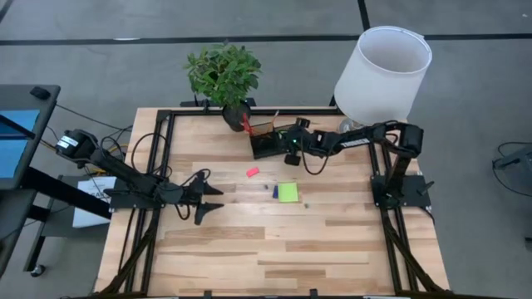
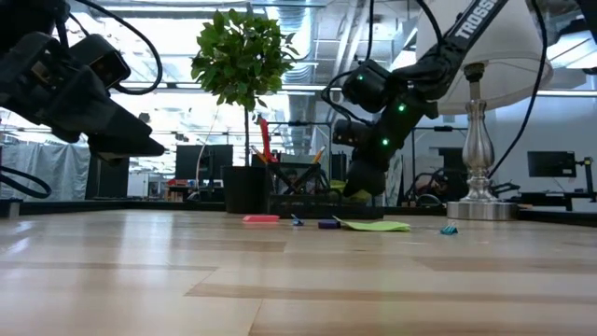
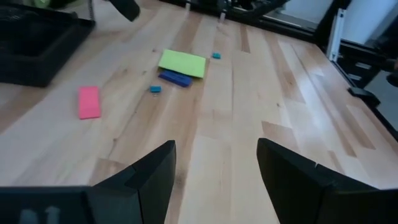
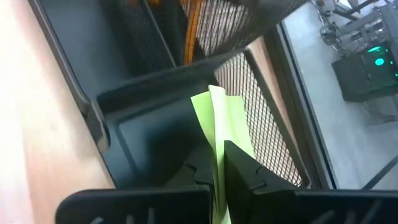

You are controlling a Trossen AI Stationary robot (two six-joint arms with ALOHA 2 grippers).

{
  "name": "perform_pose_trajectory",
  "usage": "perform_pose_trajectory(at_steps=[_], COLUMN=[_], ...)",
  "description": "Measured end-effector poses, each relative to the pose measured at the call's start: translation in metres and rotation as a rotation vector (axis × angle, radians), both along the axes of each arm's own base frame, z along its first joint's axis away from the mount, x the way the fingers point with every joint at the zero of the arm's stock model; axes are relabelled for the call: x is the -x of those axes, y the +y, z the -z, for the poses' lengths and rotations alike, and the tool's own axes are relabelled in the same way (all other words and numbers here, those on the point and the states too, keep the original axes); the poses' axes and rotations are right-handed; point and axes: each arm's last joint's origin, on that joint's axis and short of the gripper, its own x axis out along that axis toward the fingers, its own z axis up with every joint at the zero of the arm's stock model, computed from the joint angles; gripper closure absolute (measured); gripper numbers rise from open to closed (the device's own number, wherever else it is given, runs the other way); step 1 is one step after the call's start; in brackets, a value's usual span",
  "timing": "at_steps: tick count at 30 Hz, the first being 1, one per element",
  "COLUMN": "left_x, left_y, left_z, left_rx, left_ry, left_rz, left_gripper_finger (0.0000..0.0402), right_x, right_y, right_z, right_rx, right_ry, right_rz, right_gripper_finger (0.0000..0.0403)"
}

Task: Pick and place office supplies into organizer
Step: Put the bottom green sticky note into the desk organizer

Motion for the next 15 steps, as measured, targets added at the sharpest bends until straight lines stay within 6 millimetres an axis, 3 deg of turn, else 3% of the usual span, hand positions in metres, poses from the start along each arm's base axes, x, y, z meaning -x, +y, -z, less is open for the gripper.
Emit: perform_pose_trajectory(at_steps=[7, 15], left_x=[0.000, 0.000], left_y=[0.000, 0.000], left_z=[0.000, 0.000], left_rx=[-0.004, 0.000], left_ry=[-0.002, -0.003], left_rz=[-0.013, -0.014], left_gripper_finger=[0.0184, 0.0184], right_x=[-0.001, -0.003], right_y=[0.003, 0.012], right_z=[0.001, 0.002], right_rx=[0.006, 0.005], right_ry=[0.021, 0.038], right_rz=[-0.032, -0.066], right_gripper_finger=[0.0394, 0.0327])
